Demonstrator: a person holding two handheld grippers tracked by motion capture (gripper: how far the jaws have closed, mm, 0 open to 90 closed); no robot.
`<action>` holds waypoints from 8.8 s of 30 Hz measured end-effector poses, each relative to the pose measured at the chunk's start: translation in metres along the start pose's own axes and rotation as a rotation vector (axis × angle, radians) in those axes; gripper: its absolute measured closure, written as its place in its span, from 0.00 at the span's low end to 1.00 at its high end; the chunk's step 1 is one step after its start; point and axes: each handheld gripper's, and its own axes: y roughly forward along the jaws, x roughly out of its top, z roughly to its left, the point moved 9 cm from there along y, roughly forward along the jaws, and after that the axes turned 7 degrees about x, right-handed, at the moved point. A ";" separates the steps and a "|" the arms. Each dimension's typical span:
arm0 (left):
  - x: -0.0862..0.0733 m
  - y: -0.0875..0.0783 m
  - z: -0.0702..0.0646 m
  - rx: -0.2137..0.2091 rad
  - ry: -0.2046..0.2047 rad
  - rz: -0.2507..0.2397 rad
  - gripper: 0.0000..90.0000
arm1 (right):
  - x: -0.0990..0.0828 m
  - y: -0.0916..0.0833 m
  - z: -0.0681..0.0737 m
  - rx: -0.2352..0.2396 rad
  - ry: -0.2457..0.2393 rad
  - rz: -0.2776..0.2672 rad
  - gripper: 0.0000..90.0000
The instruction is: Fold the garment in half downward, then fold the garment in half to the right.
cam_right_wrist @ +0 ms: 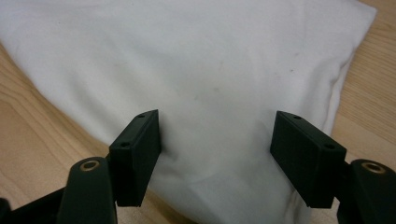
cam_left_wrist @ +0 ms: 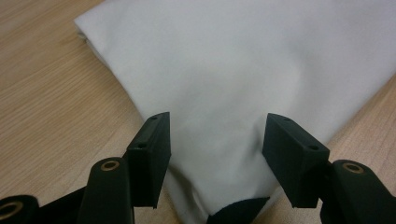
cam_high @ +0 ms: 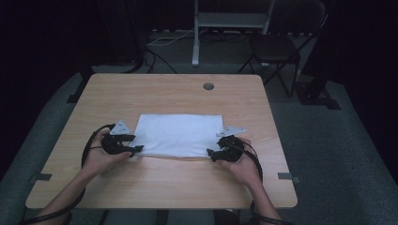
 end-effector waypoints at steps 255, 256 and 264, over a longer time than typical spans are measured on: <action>0.072 0.007 0.086 0.018 -0.261 -0.055 0.96 | 0.151 0.134 0.223 0.285 -0.353 -0.059 0.84; 0.073 0.006 0.086 0.019 -0.256 -0.050 0.96 | 0.153 0.133 0.224 0.290 -0.347 -0.069 0.84; 0.081 -0.004 0.094 0.040 -0.263 -0.056 0.96 | 0.169 0.123 0.227 0.318 -0.322 -0.123 0.85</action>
